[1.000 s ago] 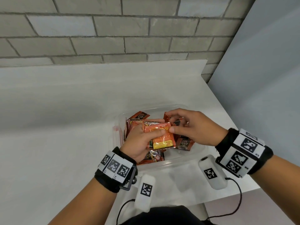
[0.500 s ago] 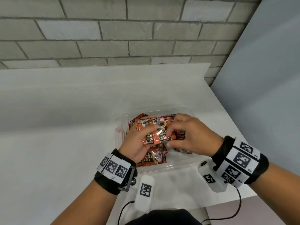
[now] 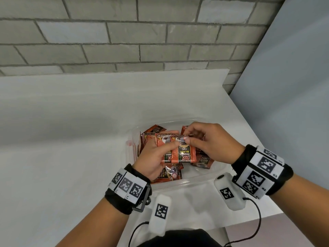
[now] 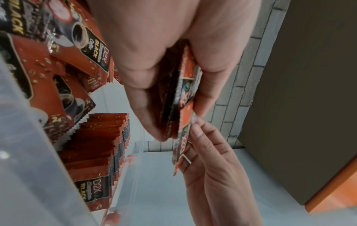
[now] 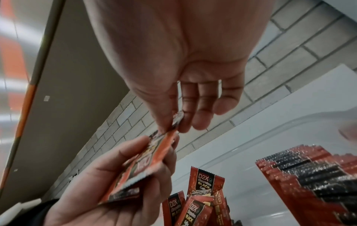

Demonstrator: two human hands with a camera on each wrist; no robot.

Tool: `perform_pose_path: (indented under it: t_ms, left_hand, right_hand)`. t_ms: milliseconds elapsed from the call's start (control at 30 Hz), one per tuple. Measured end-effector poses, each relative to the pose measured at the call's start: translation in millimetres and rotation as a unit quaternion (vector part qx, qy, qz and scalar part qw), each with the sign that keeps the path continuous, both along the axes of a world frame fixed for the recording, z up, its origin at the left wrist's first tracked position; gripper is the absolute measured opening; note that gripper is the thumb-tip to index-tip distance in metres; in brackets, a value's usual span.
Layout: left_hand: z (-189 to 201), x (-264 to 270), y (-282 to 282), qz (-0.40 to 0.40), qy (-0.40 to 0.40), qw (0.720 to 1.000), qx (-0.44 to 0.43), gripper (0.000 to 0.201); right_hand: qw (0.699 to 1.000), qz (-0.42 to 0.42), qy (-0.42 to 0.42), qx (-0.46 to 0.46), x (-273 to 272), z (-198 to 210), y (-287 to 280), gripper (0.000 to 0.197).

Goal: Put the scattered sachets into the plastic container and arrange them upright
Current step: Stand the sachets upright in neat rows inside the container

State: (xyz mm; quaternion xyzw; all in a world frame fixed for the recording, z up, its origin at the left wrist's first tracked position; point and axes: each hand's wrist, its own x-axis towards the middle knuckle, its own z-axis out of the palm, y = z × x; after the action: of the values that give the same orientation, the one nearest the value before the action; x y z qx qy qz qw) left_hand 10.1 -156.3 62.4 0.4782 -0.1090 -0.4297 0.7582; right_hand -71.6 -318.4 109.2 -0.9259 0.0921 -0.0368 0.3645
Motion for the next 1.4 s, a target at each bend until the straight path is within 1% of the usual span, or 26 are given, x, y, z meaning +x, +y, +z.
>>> perform_pose_path:
  t_ms: [100, 167, 200, 300, 367, 433, 467, 533, 633, 700, 767, 867, 933, 1033, 1100, 1167, 1267, 1333, 1400]
  left_hand:
    - [-0.6, 2.3, -0.3, 0.023, 0.025, 0.999, 0.034, 0.061]
    - [-1.2, 2.9, -0.5, 0.029, 0.029, 0.998, 0.044, 0.068]
    - [-1.0, 3.0, -0.7, 0.025, 0.029, 0.998, 0.043, 0.065]
    - [0.7, 1.9, -1.0, 0.010, 0.011, 1.000, 0.023, 0.042]
    - [-0.1, 2.1, -1.2, 0.023, 0.005, 0.999, 0.024, 0.034]
    - [0.5, 2.4, -1.3, 0.049, -0.015, 0.998, 0.022, 0.023]
    - [1.0, 2.8, -1.5, 0.064, -0.022, 0.998, 0.019, 0.021]
    - [2.7, 4.1, -2.3, 0.091, -0.031, 0.995, 0.012, 0.021]
    - [2.8, 5.7, -2.4, 0.109, -0.051, 0.993, 0.017, 0.024]
    - [2.5, 5.3, -1.7, 0.102, -0.053, 0.993, 0.026, 0.027]
    - [3.3, 4.2, 0.1, 0.081, -0.051, 0.995, 0.024, 0.028]
    - [5.0, 2.0, 1.6, 0.060, -0.075, 0.995, 0.022, 0.031]
    - [4.1, 2.3, 1.2, 0.066, -0.080, 0.994, 0.025, 0.033]
    - [2.8, 3.0, 0.3, 0.097, -0.083, 0.991, 0.025, 0.037]
    - [2.3, 4.0, 0.7, 0.108, -0.081, 0.991, 0.025, 0.039]
    - [3.6, 4.3, 1.7, 0.084, -0.079, 0.993, 0.020, 0.036]
    - [5.6, 4.3, 2.7, 0.037, -0.069, 0.997, 0.019, 0.029]
    - [5.2, 4.6, 3.2, 0.036, -0.069, 0.997, 0.025, 0.027]
    - [5.2, 4.2, 3.2, 0.036, -0.081, 0.996, 0.034, 0.028]
  right_hand:
    - [1.000, 0.010, 0.017, 0.018, 0.8, 2.1, 0.3, 0.007]
    - [0.999, 0.018, 0.027, 0.027, 1.1, 2.2, 1.0, 0.004]
    - [0.999, 0.021, 0.032, 0.032, 1.3, 2.0, 1.0, 0.006]
    - [0.996, 0.033, 0.055, 0.054, 2.6, 1.1, 0.2, 0.011]
    - [0.995, 0.027, 0.065, 0.071, 3.3, -0.8, -0.1, 0.016]
    - [0.994, -0.003, 0.064, 0.094, 3.0, -2.7, 0.7, 0.022]
    - [0.992, -0.016, 0.065, 0.106, 2.1, -3.3, 1.2, 0.025]
    - [0.990, -0.016, 0.083, 0.110, -1.1, -3.5, 3.5, 0.028]
    - [0.986, 0.012, 0.119, 0.117, -4.8, -1.9, 9.0, 0.016]
    - [0.978, -0.006, 0.120, 0.169, -4.5, -2.8, 7.1, 0.012]
    - [0.970, -0.043, 0.101, 0.217, -2.6, -3.2, 3.4, 0.009]
    - [0.970, -0.111, 0.047, 0.213, 1.7, -3.6, -0.5, 0.012]
    - [0.960, -0.142, 0.024, 0.241, 2.8, -4.9, 0.8, 0.014]
    - [0.937, -0.126, 0.051, 0.322, 0.0, -6.2, 4.4, 0.018]
    - [0.927, -0.111, 0.065, 0.351, -2.0, -7.0, 4.0, 0.020]
    - [0.933, -0.110, 0.051, 0.340, -1.8, -7.3, 1.5, 0.019]
    - [0.953, -0.108, 0.041, 0.280, 0.9, -8.1, -3.3, 0.024]
    - [0.959, -0.096, 0.047, 0.262, 2.3, -7.6, -5.3, 0.024]
    - [0.959, -0.087, 0.044, 0.266, 3.2, -7.8, -5.6, 0.019]
